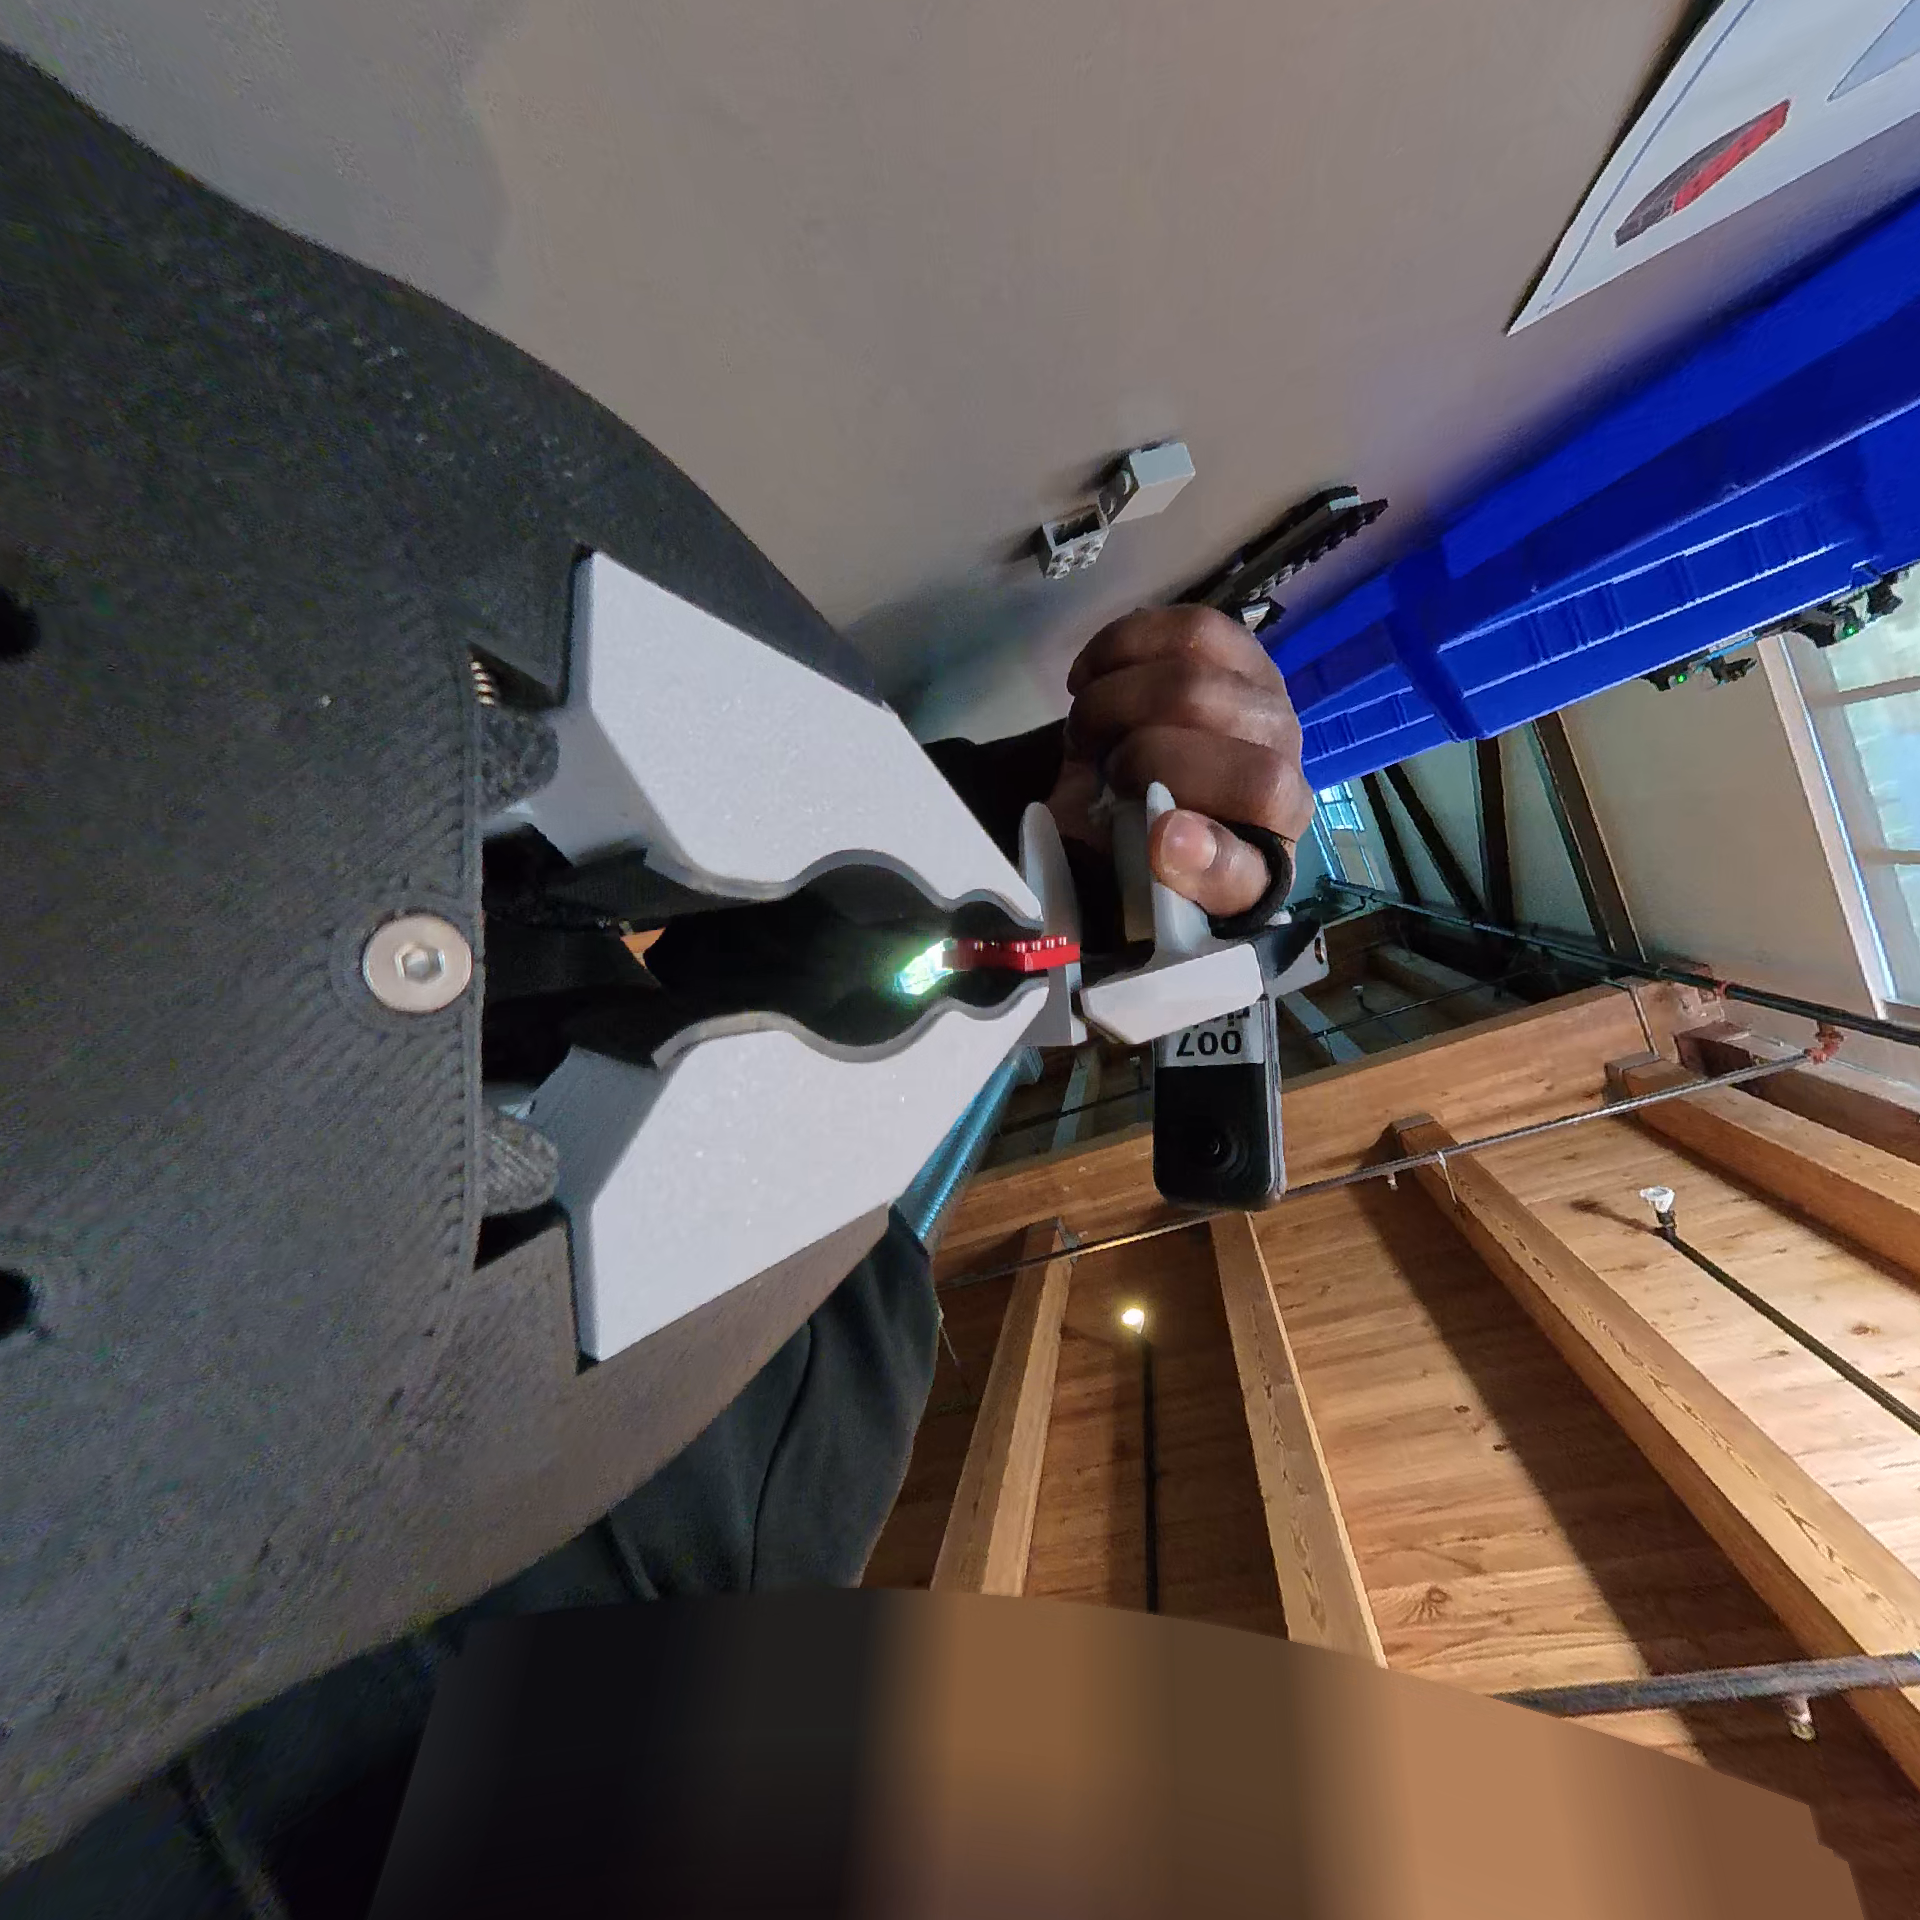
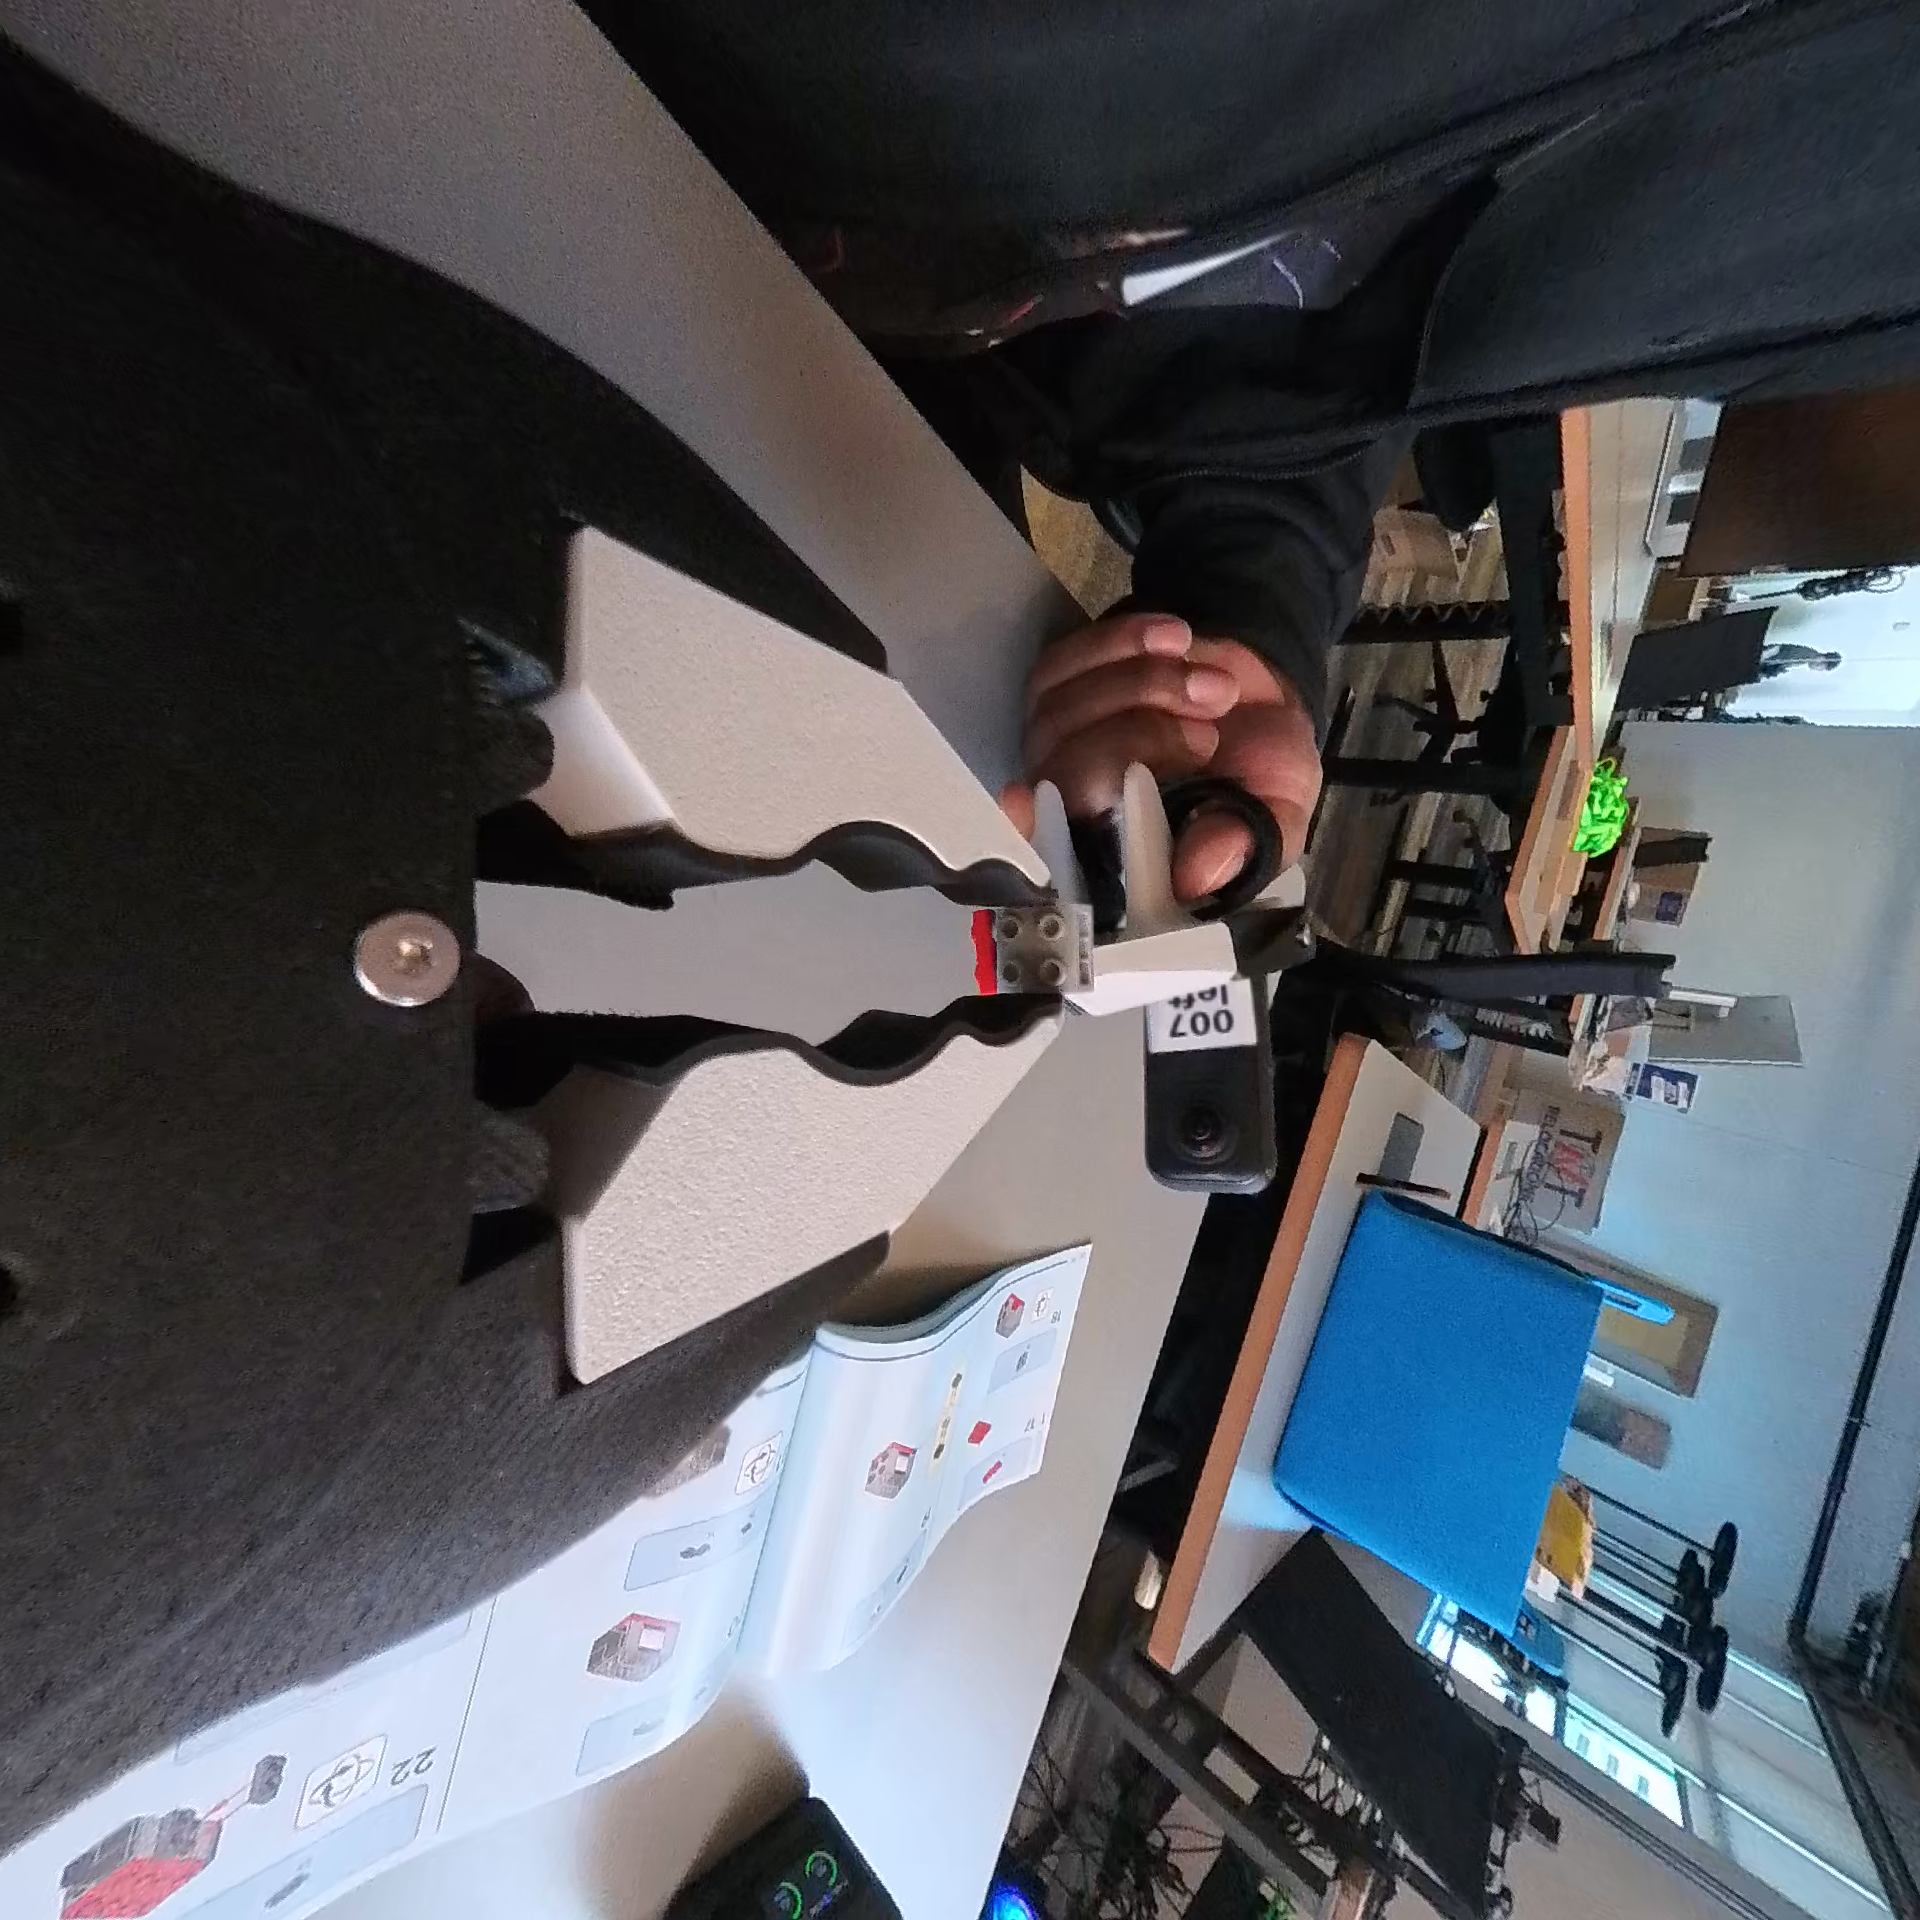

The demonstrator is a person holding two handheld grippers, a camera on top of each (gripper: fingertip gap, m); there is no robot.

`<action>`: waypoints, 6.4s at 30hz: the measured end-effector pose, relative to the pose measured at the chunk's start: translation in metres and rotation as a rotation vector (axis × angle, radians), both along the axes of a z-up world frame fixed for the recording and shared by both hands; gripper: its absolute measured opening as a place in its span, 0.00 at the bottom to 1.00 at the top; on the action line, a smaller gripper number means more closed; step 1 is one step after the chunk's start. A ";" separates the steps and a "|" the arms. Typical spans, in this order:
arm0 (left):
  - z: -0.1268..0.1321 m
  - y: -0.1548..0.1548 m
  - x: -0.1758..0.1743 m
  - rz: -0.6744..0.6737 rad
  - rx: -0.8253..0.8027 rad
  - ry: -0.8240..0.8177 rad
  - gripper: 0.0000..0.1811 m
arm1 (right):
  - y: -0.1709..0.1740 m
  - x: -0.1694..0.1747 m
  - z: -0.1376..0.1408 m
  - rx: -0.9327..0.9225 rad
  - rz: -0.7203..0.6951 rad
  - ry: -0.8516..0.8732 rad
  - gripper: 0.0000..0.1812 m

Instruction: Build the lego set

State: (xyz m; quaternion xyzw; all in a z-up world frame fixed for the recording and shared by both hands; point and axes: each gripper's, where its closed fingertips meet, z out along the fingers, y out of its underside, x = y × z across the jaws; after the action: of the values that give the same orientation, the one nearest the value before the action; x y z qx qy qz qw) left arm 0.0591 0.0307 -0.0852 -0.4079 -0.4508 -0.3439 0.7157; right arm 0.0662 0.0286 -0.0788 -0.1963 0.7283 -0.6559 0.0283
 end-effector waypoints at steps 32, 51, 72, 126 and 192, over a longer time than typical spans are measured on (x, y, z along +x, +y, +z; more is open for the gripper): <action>-0.004 0.003 -0.009 0.013 -0.022 -0.012 0.02 | 0.003 -0.009 -0.003 -0.024 -0.015 -0.045 0.10; -0.006 -0.006 -0.016 0.077 -0.034 -0.019 0.02 | 0.015 -0.027 0.002 0.044 -0.100 -0.365 0.31; 0.014 -0.007 -0.002 0.132 -0.159 0.288 0.02 | -0.009 -0.004 0.012 0.237 -0.251 -1.006 0.24; 0.079 -0.045 0.036 0.242 0.259 0.635 0.03 | -0.031 0.031 0.071 0.005 -0.342 -0.658 0.23; 0.073 -0.059 0.011 0.433 0.132 0.583 0.03 | -0.036 0.015 0.064 -0.192 -0.559 -0.605 0.28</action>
State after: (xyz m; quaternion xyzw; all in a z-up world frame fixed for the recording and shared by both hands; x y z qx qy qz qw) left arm 0.0703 -0.0287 -0.0123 -0.3368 -0.2806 -0.0821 0.8950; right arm 0.0816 -0.0069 -0.0145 0.2086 0.6481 -0.7311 0.0434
